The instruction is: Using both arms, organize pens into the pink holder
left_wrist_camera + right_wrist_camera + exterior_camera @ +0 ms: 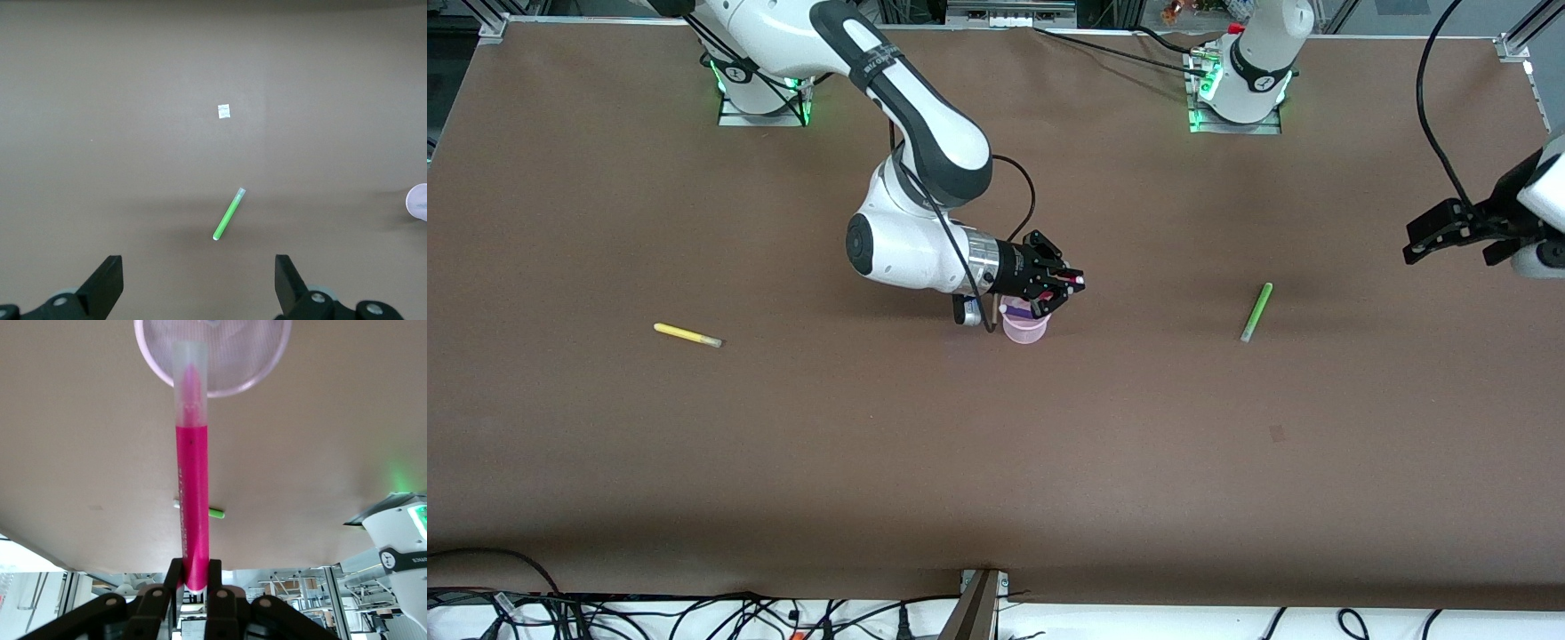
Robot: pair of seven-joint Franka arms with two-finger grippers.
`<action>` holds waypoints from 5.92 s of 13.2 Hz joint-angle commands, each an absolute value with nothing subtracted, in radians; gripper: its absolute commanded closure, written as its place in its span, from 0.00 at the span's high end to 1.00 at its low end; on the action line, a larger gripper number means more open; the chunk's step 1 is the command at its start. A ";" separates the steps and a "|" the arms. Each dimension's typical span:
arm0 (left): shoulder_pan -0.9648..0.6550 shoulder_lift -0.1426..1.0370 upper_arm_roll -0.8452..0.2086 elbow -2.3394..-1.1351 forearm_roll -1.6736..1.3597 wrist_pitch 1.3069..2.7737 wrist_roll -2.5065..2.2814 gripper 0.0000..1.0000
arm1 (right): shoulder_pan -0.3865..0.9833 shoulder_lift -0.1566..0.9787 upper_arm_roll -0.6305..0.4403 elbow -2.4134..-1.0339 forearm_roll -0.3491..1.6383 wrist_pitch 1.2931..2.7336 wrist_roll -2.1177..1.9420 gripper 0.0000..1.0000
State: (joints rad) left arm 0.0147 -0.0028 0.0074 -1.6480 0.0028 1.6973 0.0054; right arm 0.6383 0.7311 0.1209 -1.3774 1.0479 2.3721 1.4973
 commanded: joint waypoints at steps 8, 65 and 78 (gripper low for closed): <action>0.000 -0.101 0.031 -1.766 -0.008 1.712 -0.044 1.00 | 0.635 0.779 0.126 -1.381 1.233 2.408 1.443 0.02; -0.015 -0.094 -0.020 -1.741 0.023 1.658 -0.090 1.00 | 0.368 0.428 -0.132 -1.434 0.855 1.626 0.721 0.99; -0.014 -0.063 -0.048 -1.657 0.023 1.559 -0.089 1.00 | 0.339 0.060 -0.202 -1.687 0.147 1.696 -0.099 1.00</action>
State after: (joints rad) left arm -0.0096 -0.0928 -0.0462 -1.7116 0.0052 1.5845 -0.0766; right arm 0.3572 0.1035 -0.1898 -1.6198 0.1796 1.6491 -0.0056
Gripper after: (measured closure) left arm 0.000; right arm 0.004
